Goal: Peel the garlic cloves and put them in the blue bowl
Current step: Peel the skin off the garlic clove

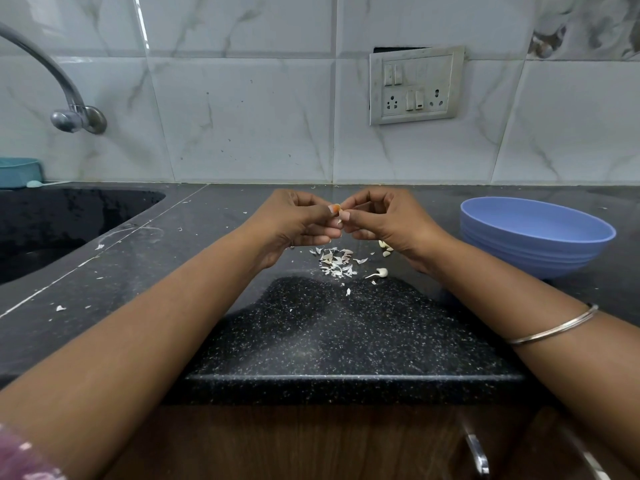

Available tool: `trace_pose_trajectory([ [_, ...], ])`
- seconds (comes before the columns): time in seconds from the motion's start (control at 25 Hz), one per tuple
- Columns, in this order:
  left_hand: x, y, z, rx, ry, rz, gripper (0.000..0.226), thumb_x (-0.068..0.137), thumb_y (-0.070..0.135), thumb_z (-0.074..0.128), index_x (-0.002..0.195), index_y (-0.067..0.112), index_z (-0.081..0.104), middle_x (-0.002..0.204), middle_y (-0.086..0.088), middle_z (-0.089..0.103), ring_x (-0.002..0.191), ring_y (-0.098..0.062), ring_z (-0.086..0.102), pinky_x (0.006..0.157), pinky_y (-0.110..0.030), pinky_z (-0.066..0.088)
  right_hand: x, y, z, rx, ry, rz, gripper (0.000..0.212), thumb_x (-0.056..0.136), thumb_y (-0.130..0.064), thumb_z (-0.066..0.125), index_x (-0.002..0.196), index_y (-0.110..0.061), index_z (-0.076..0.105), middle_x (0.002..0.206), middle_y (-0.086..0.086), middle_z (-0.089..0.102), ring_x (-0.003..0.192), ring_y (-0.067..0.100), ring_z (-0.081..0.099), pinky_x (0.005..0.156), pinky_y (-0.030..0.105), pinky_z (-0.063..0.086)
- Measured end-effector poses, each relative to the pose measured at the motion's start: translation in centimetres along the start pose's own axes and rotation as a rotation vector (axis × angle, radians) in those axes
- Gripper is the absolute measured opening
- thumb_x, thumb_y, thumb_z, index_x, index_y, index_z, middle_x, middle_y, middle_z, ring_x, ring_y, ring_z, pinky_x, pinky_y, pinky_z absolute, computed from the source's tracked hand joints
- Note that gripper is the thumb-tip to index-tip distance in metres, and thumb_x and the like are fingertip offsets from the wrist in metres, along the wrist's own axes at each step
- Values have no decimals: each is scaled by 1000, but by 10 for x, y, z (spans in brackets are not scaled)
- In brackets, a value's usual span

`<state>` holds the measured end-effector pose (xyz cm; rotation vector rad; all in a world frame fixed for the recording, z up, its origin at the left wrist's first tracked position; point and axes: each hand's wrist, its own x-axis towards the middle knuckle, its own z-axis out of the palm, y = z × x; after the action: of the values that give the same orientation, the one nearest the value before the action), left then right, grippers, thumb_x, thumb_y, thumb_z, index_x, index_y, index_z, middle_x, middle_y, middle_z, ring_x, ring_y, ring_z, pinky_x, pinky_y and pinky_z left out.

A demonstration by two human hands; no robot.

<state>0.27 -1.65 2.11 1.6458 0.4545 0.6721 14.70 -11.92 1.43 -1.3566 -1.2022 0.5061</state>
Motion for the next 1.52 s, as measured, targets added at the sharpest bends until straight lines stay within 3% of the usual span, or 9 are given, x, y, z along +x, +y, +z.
trace_pose_trajectory([
  [0.52, -1, 0, 1, 82, 49, 36, 13, 82, 11, 68, 88, 1, 72, 88, -17, 73, 79, -20, 71, 75, -30, 57, -1, -1, -1, -39, 11, -18, 20, 81, -10, 73, 97, 1, 68, 78, 7, 70, 75, 10, 66, 68, 22, 56],
  [0.96, 0, 1, 2, 57, 85, 26, 15, 85, 7, 62, 91, -5, 69, 80, -14, 72, 70, -16, 70, 66, -23, 57, 0, 0, -1, 0, -46, -33, 16, 85, -9, 68, 101, -7, 69, 89, 9, 70, 81, 11, 66, 71, 26, 56],
  [1.52, 3, 0, -2, 46, 167, 12, 11, 88, 13, 60, 83, 7, 68, 74, -5, 70, 68, -13, 69, 64, -22, 56, -1, -1, 1, 18, -92, -40, 10, 88, -2, 61, 91, -11, 64, 85, 7, 61, 73, 7, 64, 67, 21, 56],
])
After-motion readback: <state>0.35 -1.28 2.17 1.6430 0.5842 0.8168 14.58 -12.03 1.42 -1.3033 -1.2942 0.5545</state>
